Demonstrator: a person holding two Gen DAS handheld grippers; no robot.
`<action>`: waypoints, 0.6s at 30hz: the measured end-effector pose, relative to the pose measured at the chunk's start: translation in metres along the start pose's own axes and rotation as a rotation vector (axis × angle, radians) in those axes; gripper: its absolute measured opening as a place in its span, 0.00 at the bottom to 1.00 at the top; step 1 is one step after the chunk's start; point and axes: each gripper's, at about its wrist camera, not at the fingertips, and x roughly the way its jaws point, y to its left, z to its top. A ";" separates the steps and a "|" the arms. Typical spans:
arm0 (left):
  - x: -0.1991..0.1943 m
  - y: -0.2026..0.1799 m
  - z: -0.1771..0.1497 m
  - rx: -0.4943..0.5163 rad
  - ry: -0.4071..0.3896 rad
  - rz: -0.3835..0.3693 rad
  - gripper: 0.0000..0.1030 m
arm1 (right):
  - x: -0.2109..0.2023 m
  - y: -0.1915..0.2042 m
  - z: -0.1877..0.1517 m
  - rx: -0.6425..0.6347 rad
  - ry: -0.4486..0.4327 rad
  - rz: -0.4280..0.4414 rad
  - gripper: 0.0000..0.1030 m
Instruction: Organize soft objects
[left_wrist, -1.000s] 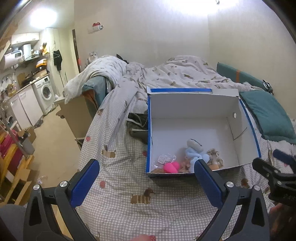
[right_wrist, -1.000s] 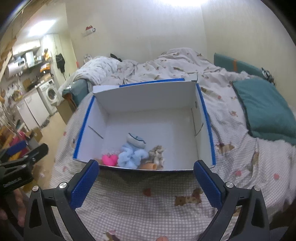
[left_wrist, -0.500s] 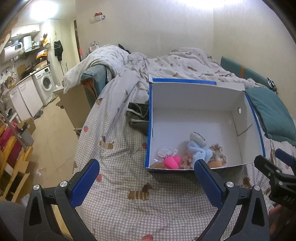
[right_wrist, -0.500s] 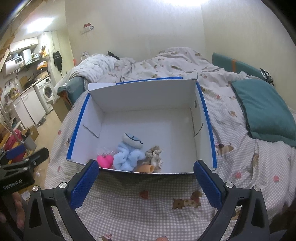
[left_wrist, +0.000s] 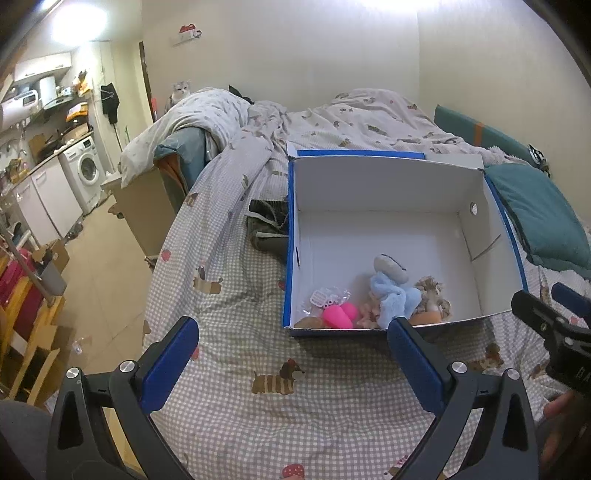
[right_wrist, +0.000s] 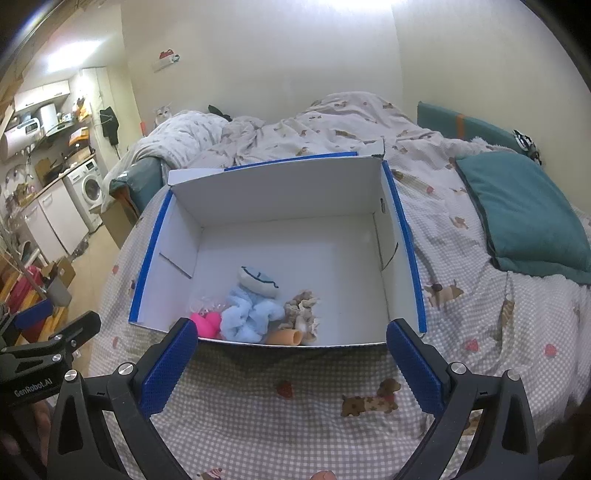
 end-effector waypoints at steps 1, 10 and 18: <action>0.000 -0.001 0.000 0.006 -0.002 0.003 0.99 | 0.000 0.000 0.000 0.004 -0.001 0.001 1.00; 0.000 -0.001 -0.002 0.012 -0.004 -0.002 0.99 | -0.001 -0.001 0.000 0.011 -0.001 0.002 1.00; 0.001 0.001 -0.003 0.008 0.001 -0.005 0.99 | -0.001 -0.002 0.001 0.011 -0.001 0.001 1.00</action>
